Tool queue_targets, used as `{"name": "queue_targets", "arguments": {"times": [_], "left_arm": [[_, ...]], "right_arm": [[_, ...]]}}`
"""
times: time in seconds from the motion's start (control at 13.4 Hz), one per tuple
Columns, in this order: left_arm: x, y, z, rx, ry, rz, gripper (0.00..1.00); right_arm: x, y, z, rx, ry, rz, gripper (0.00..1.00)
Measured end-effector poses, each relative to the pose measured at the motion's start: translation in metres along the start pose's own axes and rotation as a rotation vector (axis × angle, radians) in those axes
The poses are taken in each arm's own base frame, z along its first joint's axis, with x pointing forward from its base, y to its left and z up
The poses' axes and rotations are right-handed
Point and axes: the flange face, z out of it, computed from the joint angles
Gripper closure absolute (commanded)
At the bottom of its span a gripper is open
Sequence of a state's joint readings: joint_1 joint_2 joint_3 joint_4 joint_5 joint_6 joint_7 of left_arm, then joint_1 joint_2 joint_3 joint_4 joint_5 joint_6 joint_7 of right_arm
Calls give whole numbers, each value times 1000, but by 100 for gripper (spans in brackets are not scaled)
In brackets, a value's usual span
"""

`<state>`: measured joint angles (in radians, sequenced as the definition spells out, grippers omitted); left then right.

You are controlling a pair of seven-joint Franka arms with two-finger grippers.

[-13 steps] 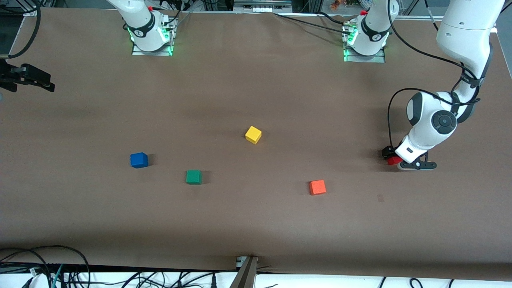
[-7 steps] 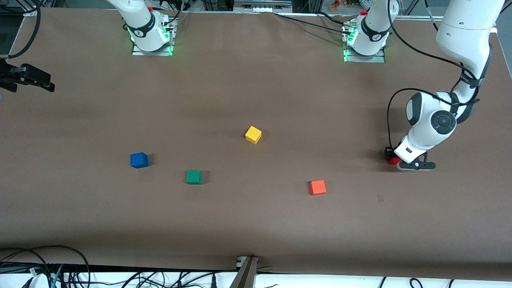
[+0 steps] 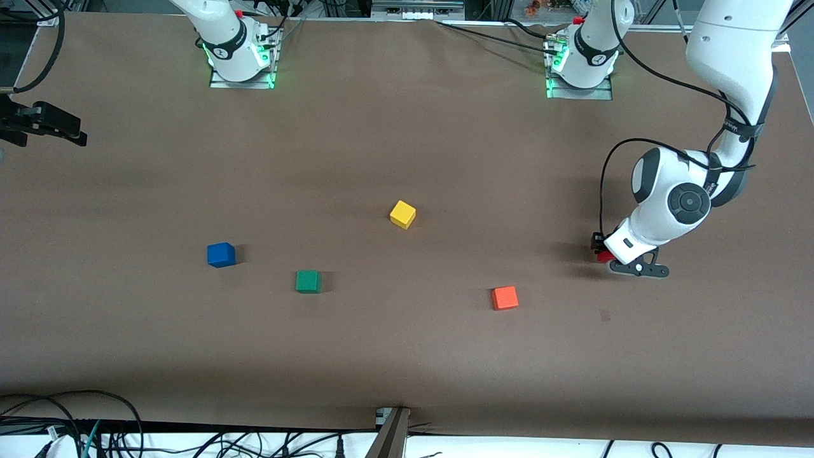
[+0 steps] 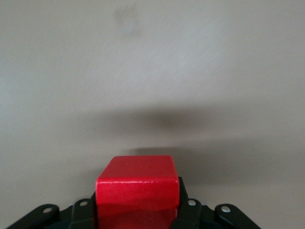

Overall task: Pass red block to right arm, stack on blue
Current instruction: 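Lift the red cube with the left gripper while the right gripper approaches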

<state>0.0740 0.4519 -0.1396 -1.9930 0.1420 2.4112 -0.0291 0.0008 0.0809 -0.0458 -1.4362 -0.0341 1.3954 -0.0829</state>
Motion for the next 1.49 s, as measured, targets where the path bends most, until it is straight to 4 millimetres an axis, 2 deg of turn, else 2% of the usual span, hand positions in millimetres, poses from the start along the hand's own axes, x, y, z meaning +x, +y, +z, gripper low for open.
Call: {"name": "queue_targets", "arguments": {"times": [0.15,0.3,0.45,0.6,0.82,1.04,1.19,1.34,1.49], "left_arm": [[11,21,-25,-65,15,-16,92],[20,38,-41,-141,40,21,91],[27,40,-51,-215,80,120,90],[33,37,-60,-266,131,258,77],[38,48,-65,-313,179,403,78],[44,89,-67,-398,225,518,72],[52,119,-68,-463,278,631,72],[60,148,-62,-538,345,763,69],[65,159,-54,-605,441,882,69]], "right_arm": [[0,0,0,0,0,0,0],[0,0,0,0,0,0,0],[0,0,0,0,-1,0,0],[1,0,1,0,-2,0,0],[4,-3,6,13,-11,-6,0],[15,-19,22,54,-41,-32,0],[23,-29,34,91,-62,-46,0],[28,-34,41,130,-74,-52,0],[36,-42,53,204,-94,-59,0]]}}
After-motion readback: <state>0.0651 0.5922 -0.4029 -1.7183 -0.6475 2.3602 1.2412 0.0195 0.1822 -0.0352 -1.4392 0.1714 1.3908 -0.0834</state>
